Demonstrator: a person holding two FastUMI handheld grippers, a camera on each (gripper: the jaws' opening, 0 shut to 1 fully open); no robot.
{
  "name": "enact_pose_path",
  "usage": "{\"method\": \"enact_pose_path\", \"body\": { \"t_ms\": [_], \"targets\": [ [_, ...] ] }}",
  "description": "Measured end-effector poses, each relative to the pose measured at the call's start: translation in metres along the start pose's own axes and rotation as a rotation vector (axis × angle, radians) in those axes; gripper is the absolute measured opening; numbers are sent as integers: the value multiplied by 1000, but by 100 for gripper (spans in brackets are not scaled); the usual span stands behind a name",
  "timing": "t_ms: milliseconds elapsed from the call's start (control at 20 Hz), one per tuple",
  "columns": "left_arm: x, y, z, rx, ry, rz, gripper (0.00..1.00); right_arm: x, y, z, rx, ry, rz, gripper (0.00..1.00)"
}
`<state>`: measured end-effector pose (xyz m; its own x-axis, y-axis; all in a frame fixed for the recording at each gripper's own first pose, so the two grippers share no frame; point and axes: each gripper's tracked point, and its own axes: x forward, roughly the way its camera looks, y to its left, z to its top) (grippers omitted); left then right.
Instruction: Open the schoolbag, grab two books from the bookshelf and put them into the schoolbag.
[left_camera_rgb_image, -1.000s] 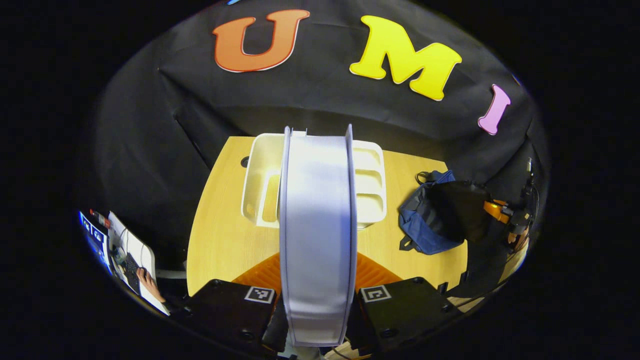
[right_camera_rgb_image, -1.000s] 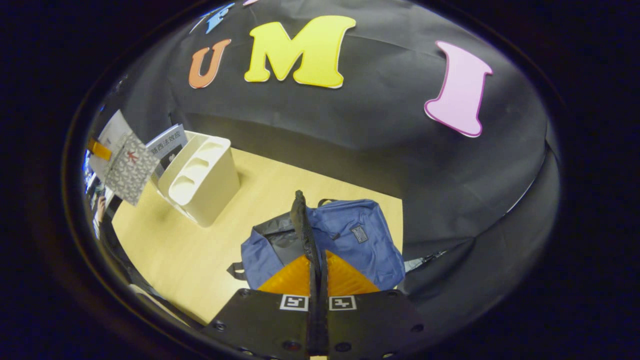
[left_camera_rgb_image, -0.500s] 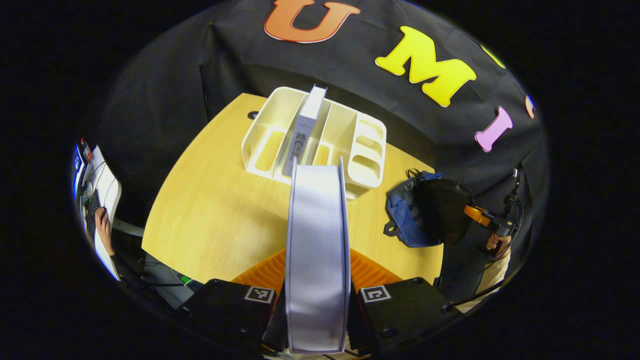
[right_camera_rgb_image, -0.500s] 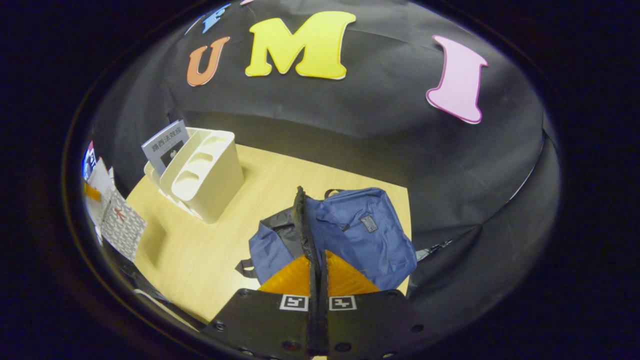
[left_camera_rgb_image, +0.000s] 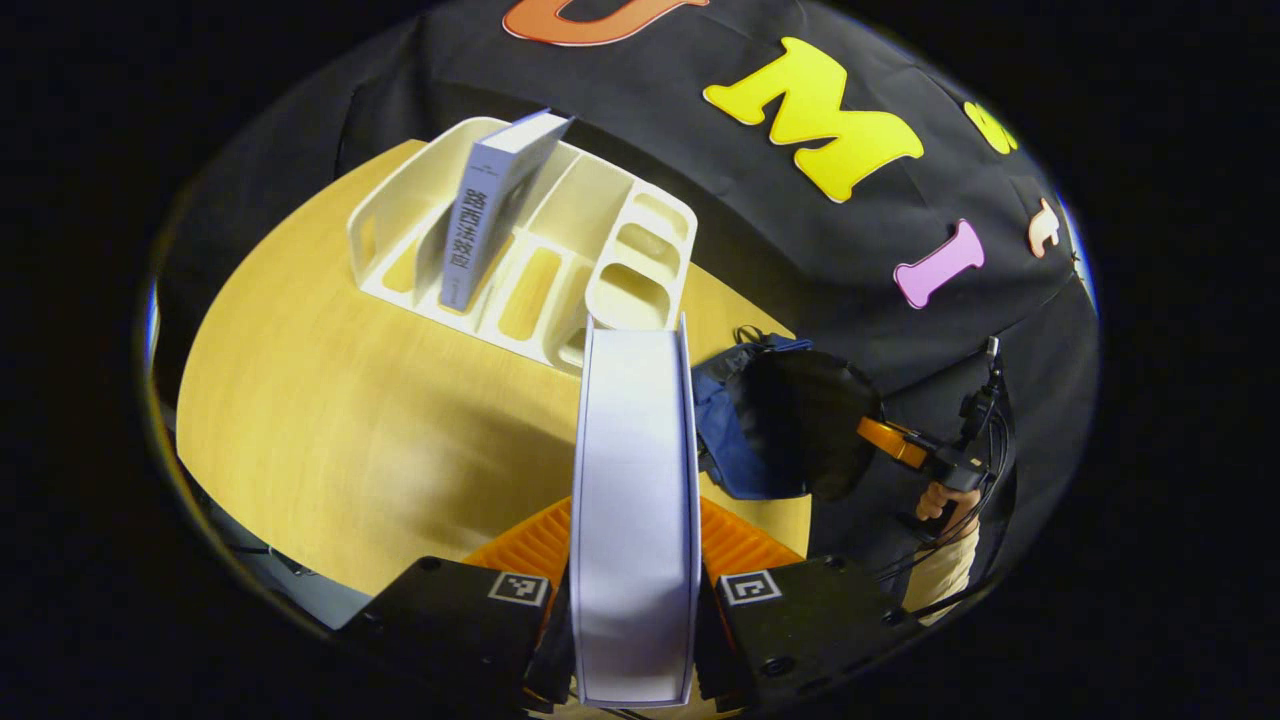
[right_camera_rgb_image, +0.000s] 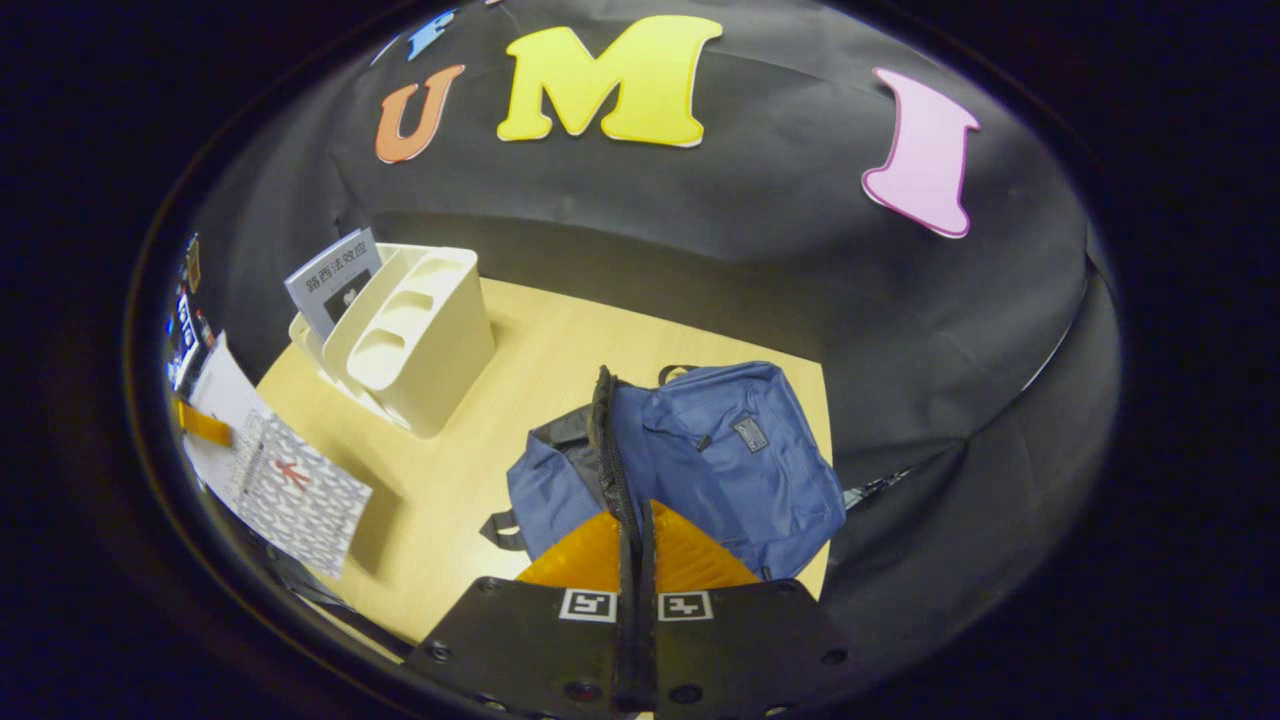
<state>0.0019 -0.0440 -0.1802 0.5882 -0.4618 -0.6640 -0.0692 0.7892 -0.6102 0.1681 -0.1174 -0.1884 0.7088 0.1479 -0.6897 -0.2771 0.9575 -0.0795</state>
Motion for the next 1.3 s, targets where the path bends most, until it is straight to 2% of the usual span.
{"method": "enact_pose_path", "body": {
  "t_ms": [100, 200, 250, 300, 400, 550, 600, 650, 950, 1150, 1200, 1250, 1300],
  "targets": [
    [28, -11, 3, 9, -29, -23, 48, 1, 0, 1, 8, 4, 2, 0],
    [54, -34, 2, -11, -33, -89, 48, 1, -1, 2, 33, 1, 4, 0],
    [66, -49, 0, -30, -25, -132, 52, 1, -1, 3, 43, 2, 8, 0],
    [78, -61, -1, -44, -29, -165, 48, 1, -1, 2, 48, 6, 12, 0],
    [105, -79, 1, -53, -62, -200, 48, 2, -3, 2, 45, 6, 18, 0],
    [139, -111, 1, -151, -76, -300, 48, 11, -6, 4, 43, 16, 38, 0],
    [151, -121, 0, -172, -79, -325, 44, 11, -7, 6, 38, 17, 41, 0],
    [165, -127, 0, -178, -91, -333, 48, 11, -7, 8, 33, 16, 46, 0],
    [235, -154, -17, -323, -99, -414, 48, 14, -12, 25, 6, 13, 87, 0],
    [279, -168, -13, -354, -135, -438, 48, 10, -8, 33, -34, 20, 125, 0],
    [288, -170, -12, -373, -146, -453, 53, 11, -6, 35, -38, 22, 137, 0],
    [297, -172, -8, -398, -161, -472, 48, 11, -3, 37, -44, 22, 147, 0],
    [304, -174, -5, -417, -174, -485, 48, 10, 2, 38, -52, 25, 163, 0]
  ]
}}
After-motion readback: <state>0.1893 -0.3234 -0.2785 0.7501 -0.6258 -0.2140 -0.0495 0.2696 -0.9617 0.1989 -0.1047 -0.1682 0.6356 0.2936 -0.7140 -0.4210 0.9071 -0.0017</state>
